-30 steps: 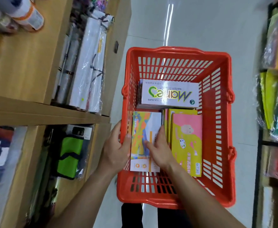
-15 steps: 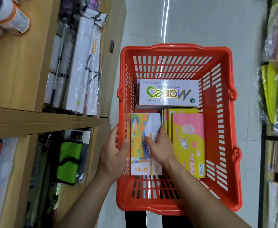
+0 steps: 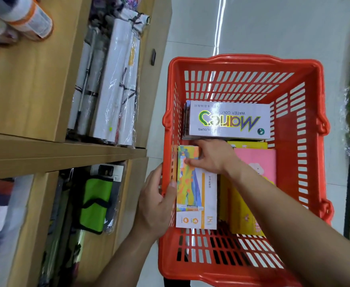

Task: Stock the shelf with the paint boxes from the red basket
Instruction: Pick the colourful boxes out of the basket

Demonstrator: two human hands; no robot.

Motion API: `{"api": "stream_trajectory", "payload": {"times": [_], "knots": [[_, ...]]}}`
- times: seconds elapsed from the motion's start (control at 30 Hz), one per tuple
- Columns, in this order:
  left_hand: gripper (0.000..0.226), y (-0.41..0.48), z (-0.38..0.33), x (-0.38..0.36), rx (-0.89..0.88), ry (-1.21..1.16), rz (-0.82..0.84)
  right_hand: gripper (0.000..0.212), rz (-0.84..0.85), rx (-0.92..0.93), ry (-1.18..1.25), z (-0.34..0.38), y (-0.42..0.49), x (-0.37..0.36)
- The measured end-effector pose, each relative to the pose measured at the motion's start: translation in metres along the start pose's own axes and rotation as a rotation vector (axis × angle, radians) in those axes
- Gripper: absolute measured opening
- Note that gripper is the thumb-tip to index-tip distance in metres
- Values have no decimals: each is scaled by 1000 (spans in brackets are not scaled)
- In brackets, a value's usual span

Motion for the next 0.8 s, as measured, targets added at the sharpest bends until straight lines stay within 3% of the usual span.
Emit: {"api": "stream_trajectory", "payload": {"times": [0.13,0.23,0.63,0.8], "knots": [[35,1,4,-1,-2,-7,-4,94,144,11,-7,4,14,-8],[35,1,4,0,-11,-9,-14,105,158,9,7,5,19,-11],[31,3,4,2,-1,9,-41,76,32,47,110,2,-32,21],[32,1,4,2,45,-9,-44,61,83,-17,585,-21,-57,24]]}}
Point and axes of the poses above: each hand's wrist, its own y-axis towards the middle knuckle, its own x-axis out of the back of the hand, z = x × y, the point moved 7 cm from there along y, towards the middle knuckle, and after that the axes turned 2 degrees about -z, right-handed, at the moved point
